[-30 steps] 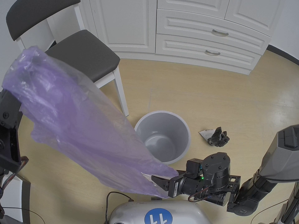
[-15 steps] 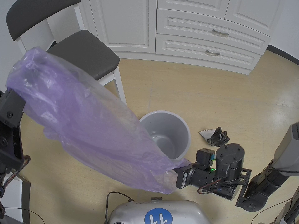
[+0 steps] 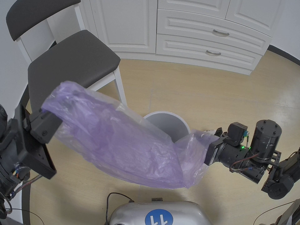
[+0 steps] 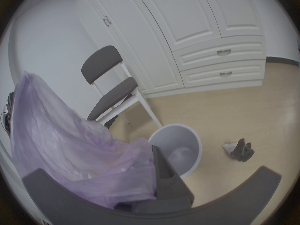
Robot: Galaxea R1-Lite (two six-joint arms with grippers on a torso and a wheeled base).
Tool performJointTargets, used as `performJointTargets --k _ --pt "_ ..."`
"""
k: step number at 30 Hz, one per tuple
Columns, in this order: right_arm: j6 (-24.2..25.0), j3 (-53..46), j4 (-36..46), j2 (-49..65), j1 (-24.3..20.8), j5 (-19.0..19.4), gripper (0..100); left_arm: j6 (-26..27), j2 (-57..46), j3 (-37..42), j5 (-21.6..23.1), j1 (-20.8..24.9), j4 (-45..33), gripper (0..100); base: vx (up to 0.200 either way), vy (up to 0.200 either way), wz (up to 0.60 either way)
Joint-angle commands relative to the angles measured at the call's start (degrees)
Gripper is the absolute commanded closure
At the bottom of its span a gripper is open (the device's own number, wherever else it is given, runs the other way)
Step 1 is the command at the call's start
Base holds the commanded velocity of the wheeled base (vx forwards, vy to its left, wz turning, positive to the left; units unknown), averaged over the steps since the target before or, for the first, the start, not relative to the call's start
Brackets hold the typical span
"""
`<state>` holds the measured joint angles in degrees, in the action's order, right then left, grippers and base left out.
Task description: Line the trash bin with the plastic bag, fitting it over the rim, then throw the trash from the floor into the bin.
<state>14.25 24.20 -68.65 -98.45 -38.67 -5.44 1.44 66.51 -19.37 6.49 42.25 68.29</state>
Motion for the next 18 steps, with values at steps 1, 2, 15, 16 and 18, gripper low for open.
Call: performJointTargets --k 1,2,15,16,18 --pt "-1.5 0.2 2.0 7.0 1.1 -0.9 100 0.2 0.8 0.3 -0.1 -0.1 -3.6 100 0.0 0.0 0.0" --pt "-1.8 0.3 2.6 7.8 1.2 -1.1 100 0.2 0.9 0.3 -0.1 -0.1 -4.5 100 0.0 0.0 0.0" --pt "-13.1 0.2 4.7 15.4 1.1 -11.1 100 1.8 5.6 -0.3 0.1 -11.2 -10.1 100 0.0 0.0 0.0" --pt "-15.1 0.1 4.6 15.6 0.7 -13.3 100 2.4 5.8 -0.3 0.3 -13.5 -10.1 100 0.0 0.0 0.0" --pt "-18.0 0.0 4.5 16.0 0.0 -16.4 100 3.6 6.7 -0.3 0.2 -16.3 -10.0 100 0.0 0.0 0.0"
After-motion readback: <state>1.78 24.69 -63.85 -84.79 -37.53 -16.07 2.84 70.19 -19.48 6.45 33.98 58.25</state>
